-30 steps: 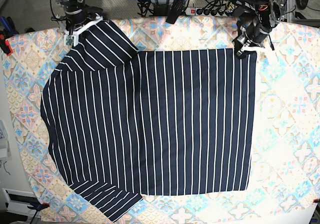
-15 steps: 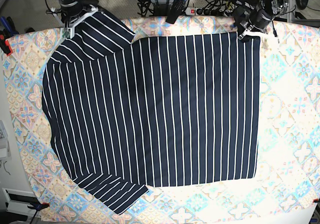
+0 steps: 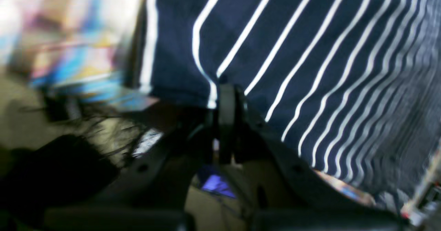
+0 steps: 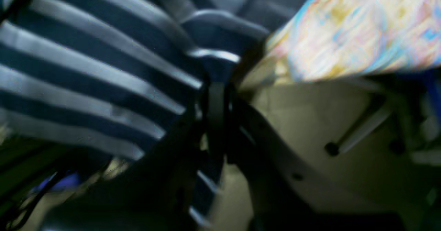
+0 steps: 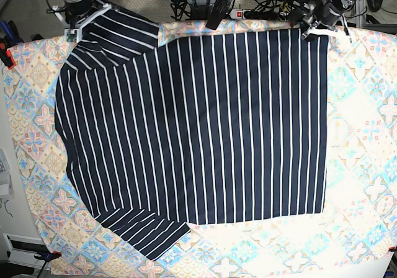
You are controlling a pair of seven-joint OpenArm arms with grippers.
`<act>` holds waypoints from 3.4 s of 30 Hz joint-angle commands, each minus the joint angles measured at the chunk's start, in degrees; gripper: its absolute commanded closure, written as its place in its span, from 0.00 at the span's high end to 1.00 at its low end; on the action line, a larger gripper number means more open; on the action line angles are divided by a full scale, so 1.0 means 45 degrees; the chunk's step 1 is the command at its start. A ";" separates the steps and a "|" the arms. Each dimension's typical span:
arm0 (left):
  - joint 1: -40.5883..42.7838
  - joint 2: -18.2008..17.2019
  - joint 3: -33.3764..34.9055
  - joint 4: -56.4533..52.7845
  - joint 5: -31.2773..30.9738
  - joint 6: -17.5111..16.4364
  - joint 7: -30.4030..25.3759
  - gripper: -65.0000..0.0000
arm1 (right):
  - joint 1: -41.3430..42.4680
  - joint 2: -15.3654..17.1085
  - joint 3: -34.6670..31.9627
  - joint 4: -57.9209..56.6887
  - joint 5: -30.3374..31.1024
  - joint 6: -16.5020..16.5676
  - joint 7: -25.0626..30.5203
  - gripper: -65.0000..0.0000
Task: Fold the T-shirt properly
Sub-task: 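Pull the grasped shoulder edge toward the robot with both grippers, then lift the shoulder edge and fold it over the shirt body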
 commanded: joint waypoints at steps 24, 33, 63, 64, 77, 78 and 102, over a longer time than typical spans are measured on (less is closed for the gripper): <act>0.0646 0.0345 -0.0509 0.2899 0.0096 0.0097 -0.0022 0.00 | 0.0152 0.0078 -0.0037 0.0459 -0.0025 -0.0037 0.0568 0.00; -0.1014 0.0345 -0.0509 0.2899 0.0135 0.0097 -0.0022 0.00 | 0.1695 0.0078 -0.0037 0.0439 -0.0025 -0.0037 0.0529 0.00; -0.6563 0.0345 -0.0431 -0.0090 0.3300 0.0097 -0.0042 0.00 | 0.7927 0.0078 -0.0037 -0.2901 -0.0025 -0.0037 0.0509 0.00; -0.6660 0.0345 -0.0431 -0.0090 0.3475 0.0097 -0.0042 0.00 | 0.8103 0.0078 -0.0037 -0.3038 -0.0025 -0.0037 0.0509 0.00; -0.7325 0.0364 -0.0431 -0.2063 0.3710 0.0097 -0.0863 0.00 | 0.9529 0.0078 -0.0037 -0.4777 -0.0025 -0.0037 0.0607 0.00; -0.7325 0.0364 -0.0431 -0.2063 0.3710 0.0097 -0.0863 0.00 | 0.9647 0.0058 -0.0037 -0.4972 -0.0025 -0.0037 0.0607 0.00; -0.7305 0.0286 -0.0489 -0.2942 0.3651 0.0136 -0.0882 0.51 | 0.9881 0.0214 -0.1307 -0.6242 -0.0084 -0.0037 0.2111 0.14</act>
